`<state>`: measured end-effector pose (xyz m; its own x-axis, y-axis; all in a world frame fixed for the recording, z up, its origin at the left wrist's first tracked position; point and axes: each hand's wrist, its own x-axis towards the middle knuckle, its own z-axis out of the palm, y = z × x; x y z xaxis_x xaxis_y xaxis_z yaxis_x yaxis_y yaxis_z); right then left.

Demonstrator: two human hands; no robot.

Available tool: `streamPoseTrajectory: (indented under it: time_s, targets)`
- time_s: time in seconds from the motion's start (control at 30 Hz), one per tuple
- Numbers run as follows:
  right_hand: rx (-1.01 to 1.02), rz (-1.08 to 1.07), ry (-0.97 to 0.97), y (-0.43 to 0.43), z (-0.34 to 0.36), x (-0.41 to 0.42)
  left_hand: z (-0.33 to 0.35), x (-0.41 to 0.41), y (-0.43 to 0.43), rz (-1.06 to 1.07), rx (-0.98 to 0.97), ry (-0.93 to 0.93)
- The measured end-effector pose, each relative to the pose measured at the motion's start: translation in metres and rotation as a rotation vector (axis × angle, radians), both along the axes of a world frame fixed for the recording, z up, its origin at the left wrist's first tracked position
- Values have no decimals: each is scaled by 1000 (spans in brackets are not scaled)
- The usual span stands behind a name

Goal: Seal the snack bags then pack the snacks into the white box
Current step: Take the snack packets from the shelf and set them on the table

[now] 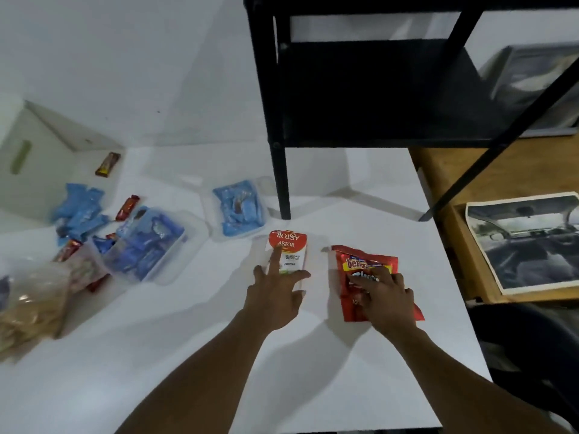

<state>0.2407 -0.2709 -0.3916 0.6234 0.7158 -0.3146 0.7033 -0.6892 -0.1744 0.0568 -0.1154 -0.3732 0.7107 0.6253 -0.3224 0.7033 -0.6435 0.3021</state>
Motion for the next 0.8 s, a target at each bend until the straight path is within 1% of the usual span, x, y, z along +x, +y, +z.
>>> streamPoseTrajectory:
  time_s: [0.1,0.23,0.33,0.47,0.53,0.63,0.67,0.8]
  targets:
    - [63,22,19,17,22,-17,20,-28,17,16,-32,-60]
    - [135,98,32,53,63,-64,61,-79,34,18,37,-117]
    - [234,144,23,82,94,-122,89,-141,48,30,119,-198]
    - [331,300,40,134,130,-223,120,-257,72,156,184,-199]
    - [382,405,81,165,146,-285,139,-329,79,255,232,-201]
    - [429,582,151,210,163,-387,161,-443,80,506,203,-186]
    - [441,662,180,225,167,-428,166,-486,76,618,196,-171]
    - [399,998,289,269,169,-593,157,-649,42,991,197,-124]
